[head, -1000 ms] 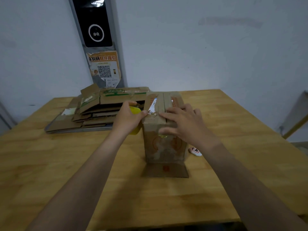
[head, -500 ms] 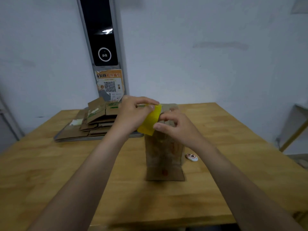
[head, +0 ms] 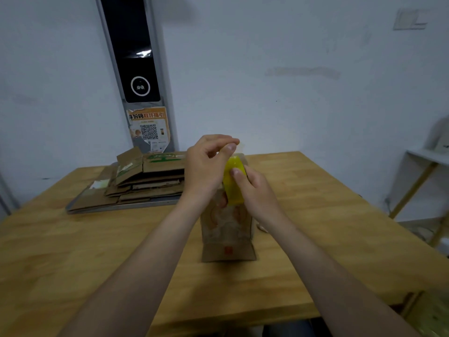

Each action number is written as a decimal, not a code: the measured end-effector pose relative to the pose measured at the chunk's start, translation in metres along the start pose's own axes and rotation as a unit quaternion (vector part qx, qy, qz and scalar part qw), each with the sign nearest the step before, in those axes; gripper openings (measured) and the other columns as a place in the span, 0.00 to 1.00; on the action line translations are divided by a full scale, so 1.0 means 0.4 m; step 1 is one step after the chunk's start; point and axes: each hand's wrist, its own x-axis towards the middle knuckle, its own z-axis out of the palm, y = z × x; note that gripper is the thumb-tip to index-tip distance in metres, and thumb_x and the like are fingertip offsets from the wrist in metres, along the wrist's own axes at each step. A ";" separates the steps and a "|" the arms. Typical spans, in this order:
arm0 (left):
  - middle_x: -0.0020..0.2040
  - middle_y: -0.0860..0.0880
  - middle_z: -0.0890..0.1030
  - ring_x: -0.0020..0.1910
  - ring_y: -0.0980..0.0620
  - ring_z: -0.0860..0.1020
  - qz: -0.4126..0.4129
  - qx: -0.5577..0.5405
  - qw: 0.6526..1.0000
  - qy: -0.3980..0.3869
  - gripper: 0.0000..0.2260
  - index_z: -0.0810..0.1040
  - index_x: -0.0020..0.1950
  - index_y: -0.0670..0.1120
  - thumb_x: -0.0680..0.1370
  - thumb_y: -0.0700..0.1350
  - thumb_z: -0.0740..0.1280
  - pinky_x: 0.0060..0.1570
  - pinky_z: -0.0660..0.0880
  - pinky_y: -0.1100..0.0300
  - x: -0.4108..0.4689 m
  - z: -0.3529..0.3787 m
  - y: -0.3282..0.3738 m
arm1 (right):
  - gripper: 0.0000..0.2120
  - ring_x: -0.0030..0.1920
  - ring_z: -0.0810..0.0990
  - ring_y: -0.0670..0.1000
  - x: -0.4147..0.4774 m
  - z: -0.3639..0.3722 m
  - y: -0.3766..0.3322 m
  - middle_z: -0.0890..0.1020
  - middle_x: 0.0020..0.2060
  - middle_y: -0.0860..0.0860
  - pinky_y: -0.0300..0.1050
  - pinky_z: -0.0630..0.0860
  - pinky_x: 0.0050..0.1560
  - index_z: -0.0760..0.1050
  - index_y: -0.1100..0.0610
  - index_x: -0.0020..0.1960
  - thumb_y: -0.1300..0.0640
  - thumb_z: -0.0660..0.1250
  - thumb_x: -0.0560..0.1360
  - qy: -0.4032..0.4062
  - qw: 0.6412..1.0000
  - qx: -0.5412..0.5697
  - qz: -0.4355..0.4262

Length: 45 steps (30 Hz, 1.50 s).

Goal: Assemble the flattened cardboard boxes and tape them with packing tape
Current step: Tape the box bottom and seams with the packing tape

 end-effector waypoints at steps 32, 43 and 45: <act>0.42 0.46 0.87 0.36 0.58 0.76 -0.265 -0.053 0.963 0.016 0.05 0.89 0.50 0.50 0.76 0.48 0.76 0.34 0.73 0.64 -0.007 -0.156 -0.188 | 0.14 0.32 0.86 0.51 0.034 -0.223 -0.003 0.85 0.33 0.53 0.46 0.78 0.34 0.79 0.59 0.39 0.51 0.74 0.77 -0.201 0.949 -0.243 0.016; 0.30 0.60 0.82 0.28 0.68 0.76 -0.244 -0.043 0.962 0.115 0.03 0.86 0.45 0.55 0.77 0.48 0.75 0.32 0.72 0.68 -0.069 -0.141 -0.267 | 0.28 0.27 0.65 0.55 0.082 -0.291 0.090 0.65 0.23 0.56 0.50 0.59 0.31 0.65 0.59 0.29 0.45 0.64 0.82 -0.035 0.902 -0.414 -0.116; 0.31 0.60 0.83 0.28 0.68 0.76 -0.234 -0.054 0.963 0.124 0.03 0.86 0.46 0.54 0.78 0.45 0.75 0.30 0.72 0.72 -0.072 -0.132 -0.279 | 0.28 0.26 0.66 0.54 0.094 -0.286 0.099 0.66 0.22 0.55 0.51 0.61 0.30 0.65 0.58 0.28 0.45 0.63 0.82 -0.032 0.898 -0.423 -0.117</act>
